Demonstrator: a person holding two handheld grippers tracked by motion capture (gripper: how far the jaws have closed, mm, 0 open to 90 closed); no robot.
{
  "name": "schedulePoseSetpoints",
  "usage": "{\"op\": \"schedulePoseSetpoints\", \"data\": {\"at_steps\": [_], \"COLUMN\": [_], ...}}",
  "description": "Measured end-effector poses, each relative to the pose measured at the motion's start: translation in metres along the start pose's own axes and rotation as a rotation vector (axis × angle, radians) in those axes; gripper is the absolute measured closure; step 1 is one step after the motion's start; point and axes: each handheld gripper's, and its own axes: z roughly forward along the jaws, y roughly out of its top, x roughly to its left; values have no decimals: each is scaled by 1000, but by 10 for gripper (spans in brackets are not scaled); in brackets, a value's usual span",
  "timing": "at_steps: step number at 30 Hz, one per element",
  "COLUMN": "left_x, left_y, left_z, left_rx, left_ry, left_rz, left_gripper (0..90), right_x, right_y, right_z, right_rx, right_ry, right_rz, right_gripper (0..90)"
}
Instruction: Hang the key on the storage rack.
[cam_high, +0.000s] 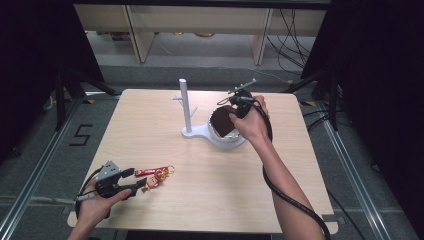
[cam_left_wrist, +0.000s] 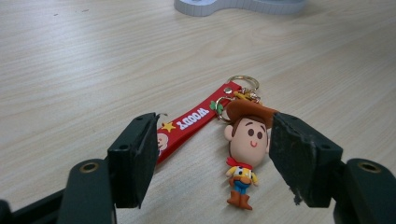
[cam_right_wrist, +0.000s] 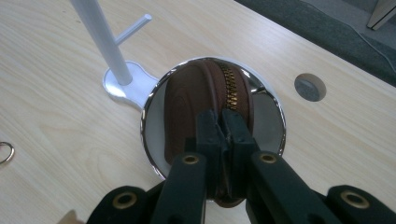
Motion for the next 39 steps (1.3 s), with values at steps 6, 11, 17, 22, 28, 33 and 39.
{"op": "schedulePoseSetpoints", "data": {"at_steps": [6, 11, 17, 22, 28, 33, 39], "left_x": [0, -1, 0, -1, -2, -4, -6], "left_y": [0, 0, 0, 1, 2, 3, 8], "left_z": [0, 0, 0, 0, 1, 3, 6], "left_rx": [5, 8, -4, -19, -24, -34, -32], "left_ry": [2, 3, -1, -17, -12, -26, -32], "left_rz": [1, 1, -3, 4, 2, 10, 32], "left_gripper": [322, 322, 321, 315, 305, 300, 287], "right_x": [-3, -7, -10, -16, -25, -31, -28], "right_y": [-7, -15, -19, -23, -35, -49, -75], "right_z": [5, 19, 19, 11, 5, -2, -10], "right_rx": [-7, -14, -21, -35, -47, -87, -132], "right_ry": [12, 8, -9, -32, -58, -59, -57], "right_rz": [7, 5, 19, 51, 56, 100, 77], "right_gripper": [861, 857, 764, 659, 570, 507, 526]}}
